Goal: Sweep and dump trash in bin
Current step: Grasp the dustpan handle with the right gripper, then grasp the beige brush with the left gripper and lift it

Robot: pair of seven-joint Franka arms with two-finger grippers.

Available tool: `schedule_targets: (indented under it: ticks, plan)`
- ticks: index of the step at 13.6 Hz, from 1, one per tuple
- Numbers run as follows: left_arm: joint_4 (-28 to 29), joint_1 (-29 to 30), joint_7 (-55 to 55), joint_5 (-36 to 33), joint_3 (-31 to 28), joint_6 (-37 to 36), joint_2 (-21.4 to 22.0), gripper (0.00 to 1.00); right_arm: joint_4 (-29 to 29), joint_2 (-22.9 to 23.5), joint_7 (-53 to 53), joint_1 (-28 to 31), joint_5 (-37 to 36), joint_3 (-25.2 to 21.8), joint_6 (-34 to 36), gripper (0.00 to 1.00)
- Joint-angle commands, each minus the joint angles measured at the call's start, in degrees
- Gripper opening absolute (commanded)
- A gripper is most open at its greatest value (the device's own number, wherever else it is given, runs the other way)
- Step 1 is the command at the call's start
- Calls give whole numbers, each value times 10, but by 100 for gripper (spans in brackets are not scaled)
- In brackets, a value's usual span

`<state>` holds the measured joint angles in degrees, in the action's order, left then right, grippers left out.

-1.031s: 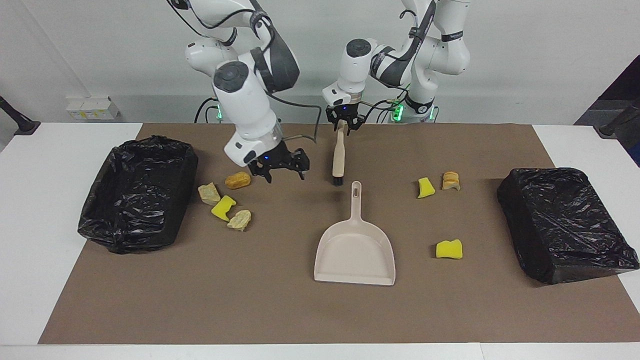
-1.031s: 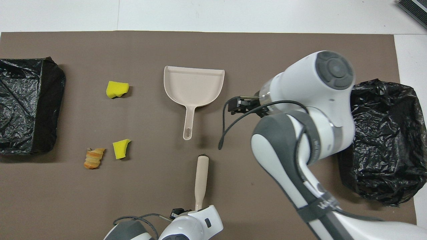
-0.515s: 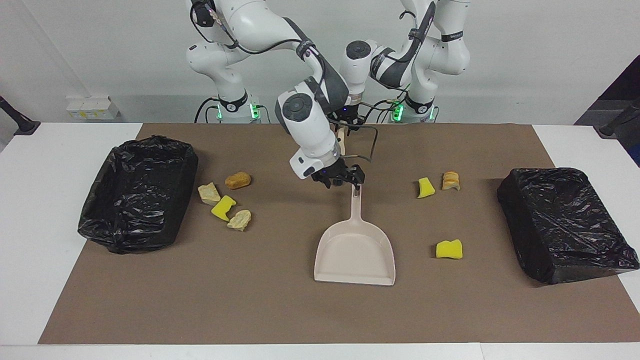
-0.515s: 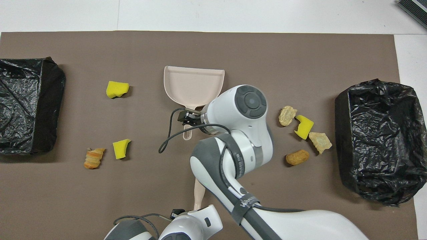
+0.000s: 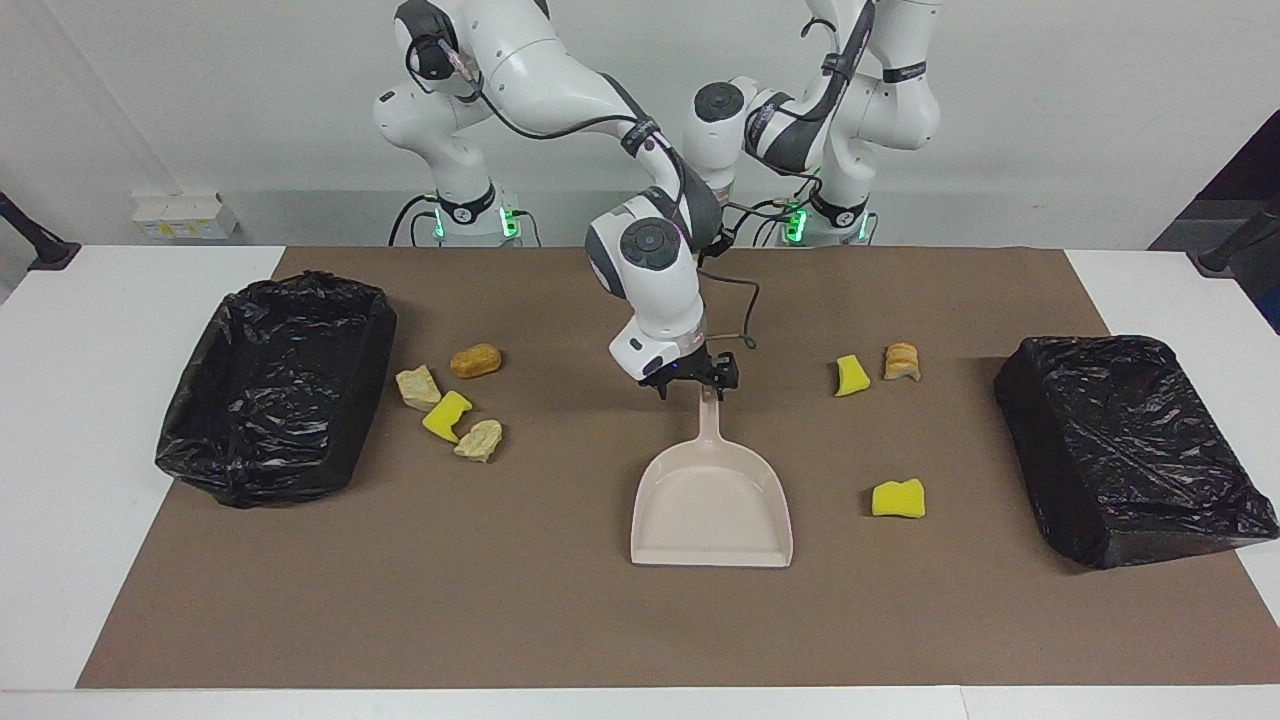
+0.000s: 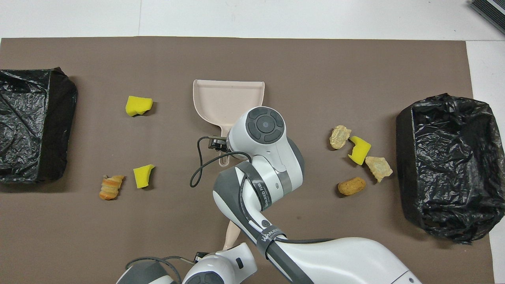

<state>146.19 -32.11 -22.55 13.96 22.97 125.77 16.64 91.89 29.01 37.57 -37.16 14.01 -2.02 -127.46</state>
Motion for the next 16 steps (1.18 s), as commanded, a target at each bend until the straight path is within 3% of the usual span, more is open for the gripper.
schedule_targets:
  ticks: [1,3,5,7,9,13,16]
  plan:
    - [12,27,-7,-2,0,-102,96,0,-34,19,-14,2,-8,1,14,97]
    - [11,51,-6,-2,0,-163,141,0,-33,19,-15,2,18,1,12,96]
    - [11,91,-4,-20,0,-208,177,0,-32,18,-38,2,20,1,12,83]
    - [6,125,-3,-46,0,-210,175,0,-33,18,-53,2,20,0,15,64]
    - [-19,156,3,-56,0,-212,173,0,-33,18,-54,5,20,0,14,51]
    - [-22,230,87,-81,1,-192,161,0,-31,17,-60,1,20,0,16,48]
    - [-24,323,151,-90,1,-161,145,0,-30,17,-74,2,19,0,16,28]
